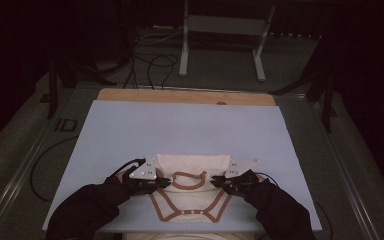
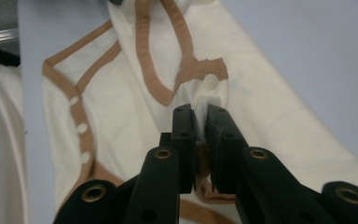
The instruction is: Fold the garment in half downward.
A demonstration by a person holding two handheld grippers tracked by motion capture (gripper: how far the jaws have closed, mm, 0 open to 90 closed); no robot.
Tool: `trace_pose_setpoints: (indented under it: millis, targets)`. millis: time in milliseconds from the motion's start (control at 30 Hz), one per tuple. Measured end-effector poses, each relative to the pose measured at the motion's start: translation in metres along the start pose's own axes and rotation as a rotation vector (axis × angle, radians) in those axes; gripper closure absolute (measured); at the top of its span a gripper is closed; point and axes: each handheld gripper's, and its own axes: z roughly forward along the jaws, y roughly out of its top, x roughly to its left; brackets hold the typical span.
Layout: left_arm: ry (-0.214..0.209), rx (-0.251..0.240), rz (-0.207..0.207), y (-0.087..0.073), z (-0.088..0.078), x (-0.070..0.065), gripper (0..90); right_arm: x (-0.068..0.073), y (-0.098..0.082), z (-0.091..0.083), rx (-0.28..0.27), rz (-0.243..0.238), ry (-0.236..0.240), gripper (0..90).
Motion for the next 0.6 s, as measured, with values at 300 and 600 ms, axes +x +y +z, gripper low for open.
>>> trace_pose_setpoints:
  millis: [300, 600]
  targets:
    - [-0.045, 0.008, -0.057, -0.015, 0.008, -0.004, 86.5, 0.005, -0.017, 0.007, 0.029, 0.041, 0.033, 82.3]
    - [-0.055, 0.071, -0.097, -0.029, 0.018, -0.002, 85.5, 0.007, -0.03, 0.013, 0.061, 0.093, 0.055, 82.2]
